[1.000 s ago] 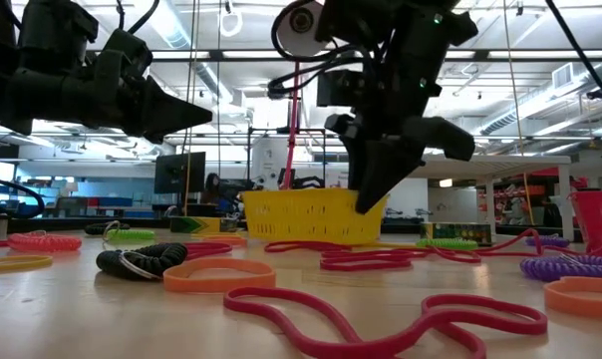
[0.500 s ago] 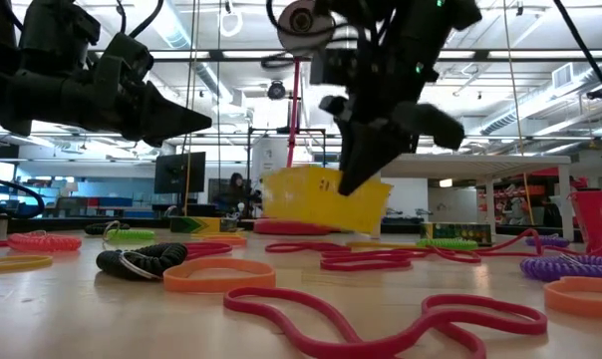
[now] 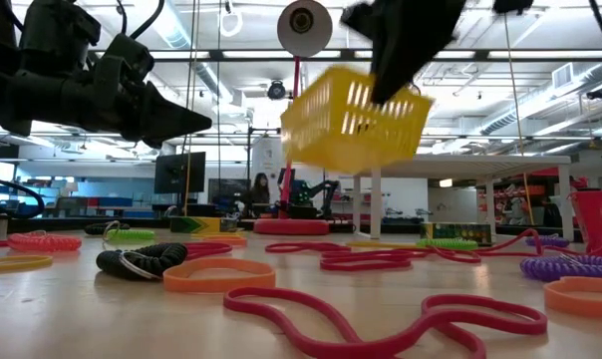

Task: Pick & Place Office Desk Supplies
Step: Put the yellow bin onto the shelf

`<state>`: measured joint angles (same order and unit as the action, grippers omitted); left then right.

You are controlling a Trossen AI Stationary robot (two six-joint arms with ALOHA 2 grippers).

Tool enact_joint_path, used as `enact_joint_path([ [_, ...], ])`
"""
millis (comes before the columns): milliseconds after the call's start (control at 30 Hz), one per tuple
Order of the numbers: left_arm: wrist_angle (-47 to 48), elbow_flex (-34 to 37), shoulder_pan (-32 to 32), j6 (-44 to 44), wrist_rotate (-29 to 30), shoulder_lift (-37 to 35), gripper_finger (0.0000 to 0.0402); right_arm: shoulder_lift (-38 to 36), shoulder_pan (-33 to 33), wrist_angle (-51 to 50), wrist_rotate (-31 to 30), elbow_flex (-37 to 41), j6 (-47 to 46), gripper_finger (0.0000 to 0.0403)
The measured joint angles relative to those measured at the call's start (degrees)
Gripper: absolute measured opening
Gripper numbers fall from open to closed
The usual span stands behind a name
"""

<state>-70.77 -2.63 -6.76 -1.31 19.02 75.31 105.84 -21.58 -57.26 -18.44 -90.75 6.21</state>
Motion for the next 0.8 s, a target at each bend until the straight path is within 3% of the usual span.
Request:
enact_joint_path([
  [400,0.4,0.0,0.0,0.0,0.0,0.0,0.0018,-10.1,-6.7,-22.7,-5.5,-8.0,-18.6,0.0018],
  [633,0.3,0.0,0.0,0.0,0.0,0.0,0.0018,-18.0,-5.6,-32.8,-10.3,-8.1,-25.9,0.0010],
  [800,0.4,0.0,0.0,0.0,0.0,0.0,0.0018,-23.3,-2.6,-32.9,-11.4,-8.1,-26.7,0.0017],
])
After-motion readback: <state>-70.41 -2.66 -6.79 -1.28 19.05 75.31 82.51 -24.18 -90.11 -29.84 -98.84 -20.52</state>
